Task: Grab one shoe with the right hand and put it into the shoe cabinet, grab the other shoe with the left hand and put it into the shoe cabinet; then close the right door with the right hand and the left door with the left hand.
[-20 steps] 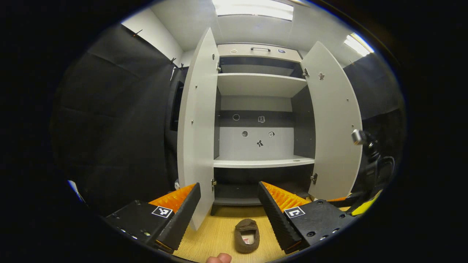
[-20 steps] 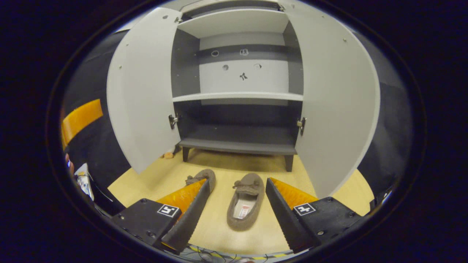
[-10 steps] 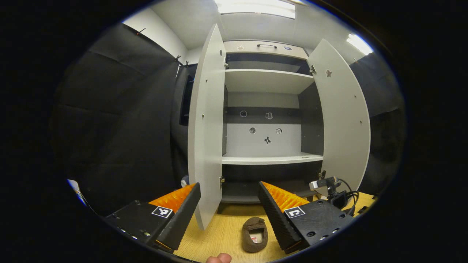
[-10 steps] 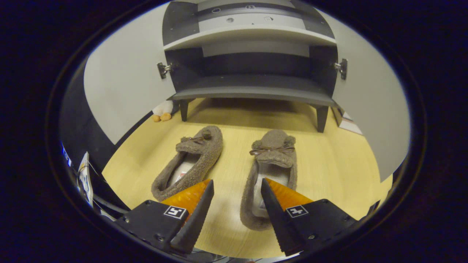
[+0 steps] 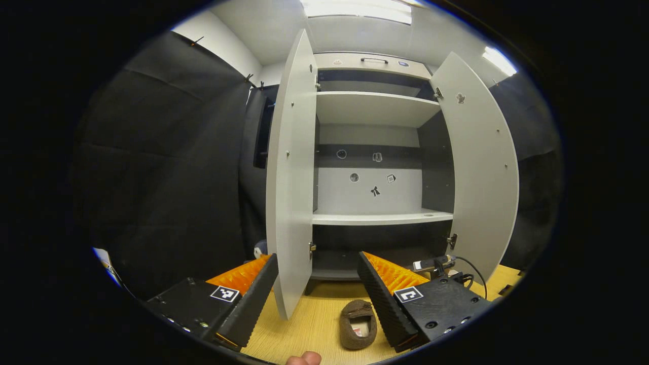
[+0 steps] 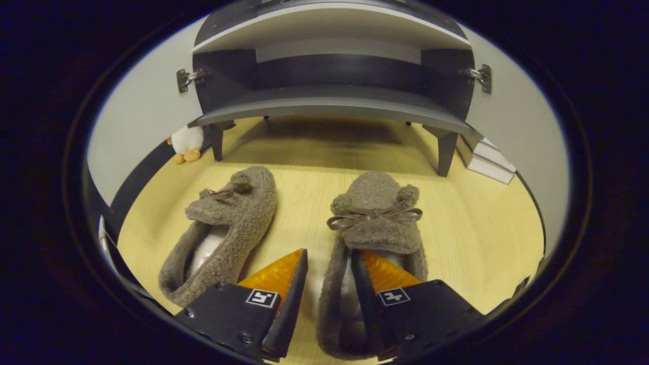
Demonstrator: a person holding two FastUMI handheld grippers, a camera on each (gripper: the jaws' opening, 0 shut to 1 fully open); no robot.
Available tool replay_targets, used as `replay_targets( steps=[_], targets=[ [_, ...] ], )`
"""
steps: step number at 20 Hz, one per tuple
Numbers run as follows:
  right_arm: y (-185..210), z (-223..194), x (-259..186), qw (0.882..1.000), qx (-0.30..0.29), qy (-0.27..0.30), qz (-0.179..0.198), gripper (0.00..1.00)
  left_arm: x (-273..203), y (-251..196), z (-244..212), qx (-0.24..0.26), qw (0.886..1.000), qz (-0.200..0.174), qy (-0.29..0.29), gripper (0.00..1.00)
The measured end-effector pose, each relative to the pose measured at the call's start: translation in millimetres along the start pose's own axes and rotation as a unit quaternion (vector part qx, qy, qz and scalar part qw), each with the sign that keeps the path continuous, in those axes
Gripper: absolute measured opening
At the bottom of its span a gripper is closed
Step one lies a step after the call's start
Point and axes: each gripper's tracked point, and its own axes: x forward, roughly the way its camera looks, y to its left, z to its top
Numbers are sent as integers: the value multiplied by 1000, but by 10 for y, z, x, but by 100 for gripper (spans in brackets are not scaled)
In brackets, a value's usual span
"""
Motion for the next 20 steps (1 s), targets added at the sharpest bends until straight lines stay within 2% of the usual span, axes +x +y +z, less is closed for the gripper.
replay_targets(
  steps=[1, 3, 4, 6, 8, 9, 12, 16, 20],
  targets=[
    [-26, -2, 10, 1000, -9, -4, -15, 54, -8, 2, -10, -2, 1000, 0, 1, 95],
    [-107, 16, 16, 999, -27, -20, -41, 38, 11, 10, -21, -3, 1000, 1, 1, 95],
    [-119, 8, 35, 998, -36, -31, -42, 23, 12, 14, -15, -3, 1000, 1, 1, 95],
    [-105, 45, -12, 997, -51, -46, -24, 9, 8, 18, -33, -3, 1000, 0, 1, 95],
    [-124, 131, -81, 996, -59, -68, -13, 6, 12, 11, -47, -4, 1000, -3, 4, 95],
    [-180, 208, -139, 993, -72, -89, -19, 6, 12, 2, -57, -4, 1000, -5, 5, 95],
    [-232, 463, -488, 987, -95, -125, -18, 5, 14, -48, -71, -6, 1000, -14, 6, 95],
    [-219, 987, -1103, 979, -97, -182, -4, 5, -4, -190, -57, -10, 1000, -29, 4, 95],
    [-210, 1681, -1724, 965, -118, -234, -1, 5, 9, -300, -49, -7, 999, -42, 0, 95]
  ],
)
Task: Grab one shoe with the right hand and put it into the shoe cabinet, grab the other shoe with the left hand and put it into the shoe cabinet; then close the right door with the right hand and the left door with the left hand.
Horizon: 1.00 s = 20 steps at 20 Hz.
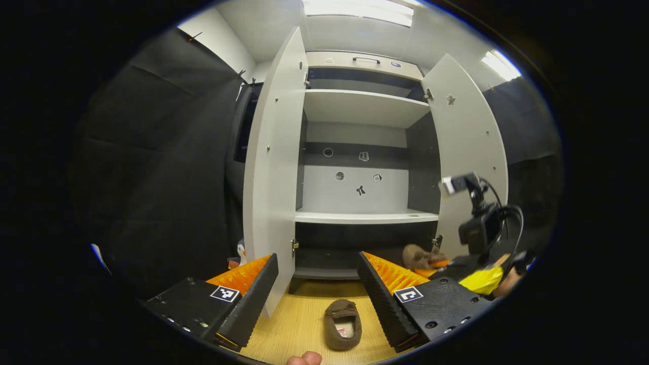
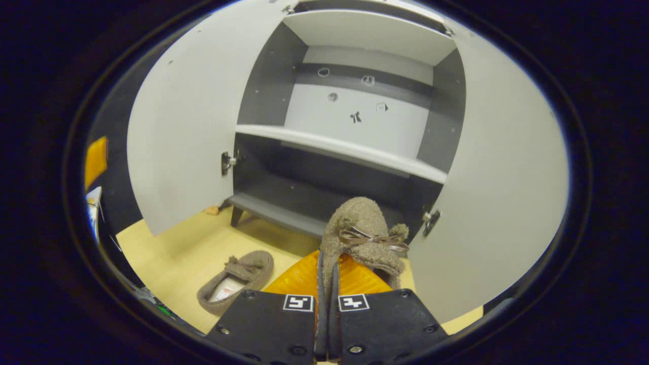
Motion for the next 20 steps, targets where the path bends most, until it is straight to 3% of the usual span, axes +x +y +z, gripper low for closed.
replay_targets(
  steps=[4, 8, 14, 20],
  targets=[
    [-179, 880, 173, 1000, 9, -27, 8, 5, 12, -81, 15, 1, 1000, -9, -4, 95],
    [-502, 1435, 771, 1000, 9, -7, -4, 5, -22, -106, 43, 3, 1000, -9, -9, 95],
    [-867, 1797, 1631, 997, -15, 62, -34, 5, -35, 8, -17, 2, 1000, 10, 4, 95],
    [-897, 1698, 2036, 989, -7, 139, -47, 5, -29, 207, -81, 1, 999, 35, 12, 95]
  ],
)
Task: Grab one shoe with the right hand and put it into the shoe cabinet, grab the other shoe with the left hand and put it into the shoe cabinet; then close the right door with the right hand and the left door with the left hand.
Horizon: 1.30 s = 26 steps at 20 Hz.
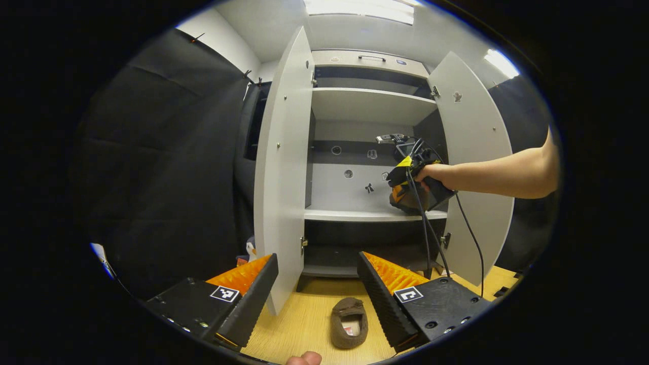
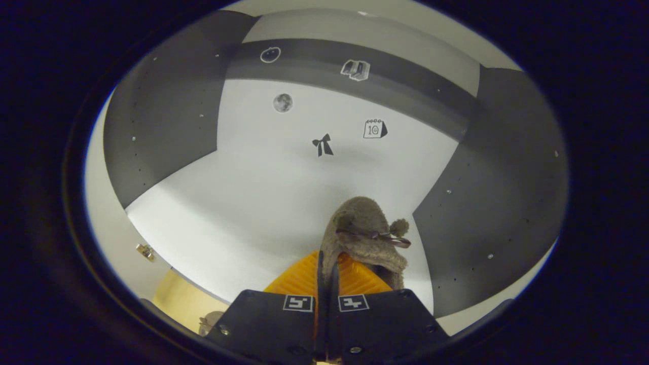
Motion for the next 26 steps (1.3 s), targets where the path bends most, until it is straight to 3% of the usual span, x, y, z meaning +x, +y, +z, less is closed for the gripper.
replay_targets(
  steps=[5, 6, 7, 8, 10, 11, 14, 17, 18, 19, 20, 23, 26],
  targets=[
    [35, -3, 37, 1000, -4, 9, -9, 10, -15, 60, -10, -2, 1000, 9, 2, 95],
    [32, 16, 2, 1000, -2, 6, -9, 17, -22, 59, -15, -4, 1000, 8, 2, 95],
    [36, 33, -45, 1000, -2, 1, -8, 19, -22, 59, -17, -5, 1000, 8, 2, 95],
    [31, 61, -122, 1000, -4, -5, -10, 25, -11, 53, -8, -6, 1000, 6, 2, 95],
    [50, 67, -306, 1000, -5, -12, 4, 56, -16, 31, -7, -9, 1000, 1, 1, 95],
    [48, 81, -420, 1000, 1, -22, 9, 59, -17, 16, 1, -10, 1000, -2, -1, 95],
    [-13, 175, -879, 997, 19, -75, 18, 61, -3, -19, 15, -8, 1000, -15, -7, 95],
    [-37, 157, -1453, 989, 23, -146, 24, 68, -9, -63, -2, -11, 1000, -29, -6, 95],
    [-29, 97, -1624, 986, 25, -163, 25, 75, -16, -85, -7, -14, 999, -34, -4, 95],
    [-21, 0, -1773, 984, 25, -177, 26, 75, -16, -111, -13, -18, 999, -39, -3, 95],
    [14, -93, -1908, 981, 27, -188, 32, 86, -16, -133, -33, -22, 999, -44, -2, 95],
    [112, -493, -2220, 976, 46, -207, 50, 85, -14, -185, -101, -32, 998, -51, 3, 95],
    [161, -888, -2436, 969, 58, -238, 44, 85, -15, -184, -142, -33, 998, -51, 9, 95]
  ],
)
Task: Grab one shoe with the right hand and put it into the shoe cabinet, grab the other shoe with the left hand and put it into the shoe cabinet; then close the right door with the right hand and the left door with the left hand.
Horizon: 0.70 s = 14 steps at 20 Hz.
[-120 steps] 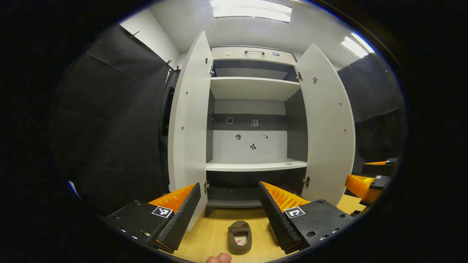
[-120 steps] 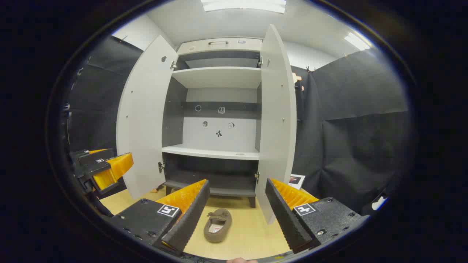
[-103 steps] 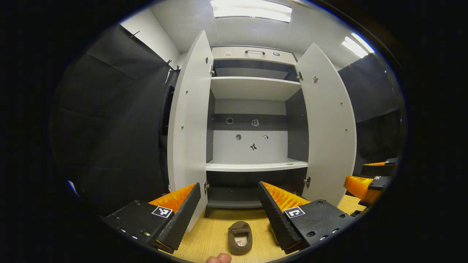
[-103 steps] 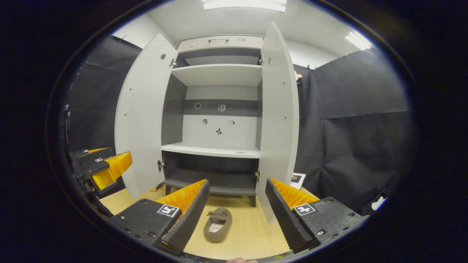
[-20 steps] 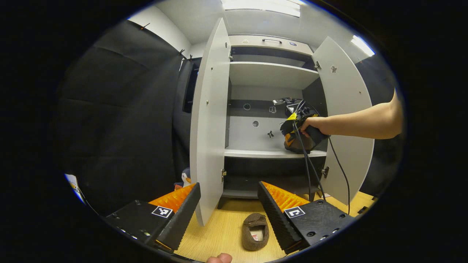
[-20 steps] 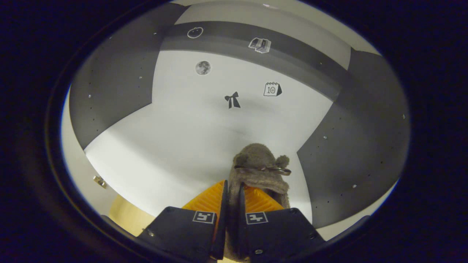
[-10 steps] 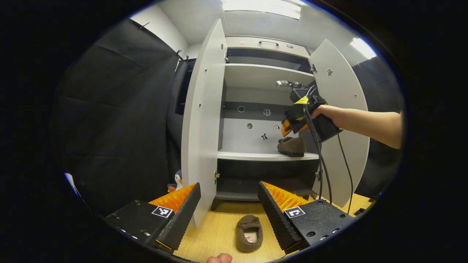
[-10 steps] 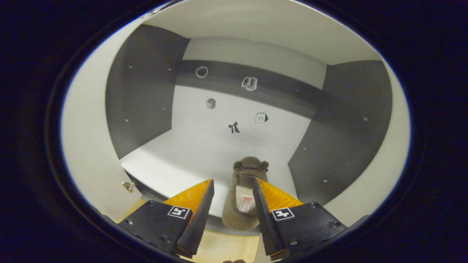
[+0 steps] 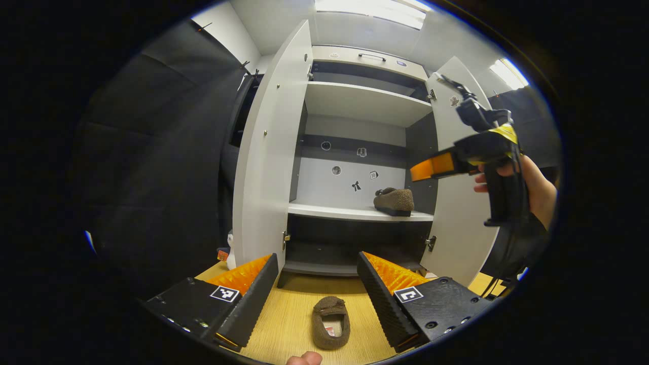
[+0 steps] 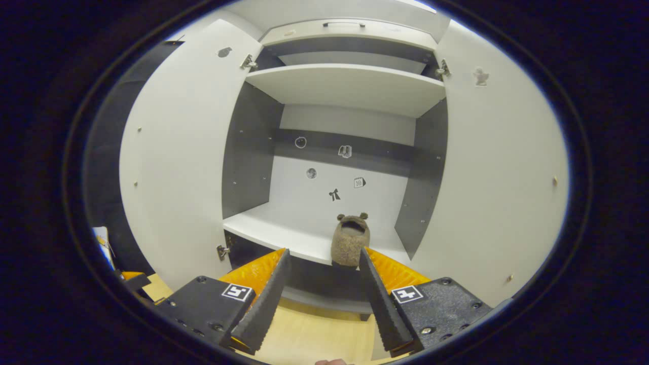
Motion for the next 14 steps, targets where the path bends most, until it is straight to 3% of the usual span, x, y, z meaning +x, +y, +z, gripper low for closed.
replay_targets(
  steps=[5, 13, 14],
  targets=[
    [67, -495, -454, 999, 17, -26, -8, 88, 3, 13, -77, 2, 1000, 0, 9, 95],
    [99, -1414, -950, 997, 9, -52, -62, 99, 1, -96, -384, 14, 999, -9, 36, 95],
    [122, -1555, -1002, 997, 8, -43, -65, 94, -4, -129, -435, 18, 999, -13, 41, 95]
  ],
)
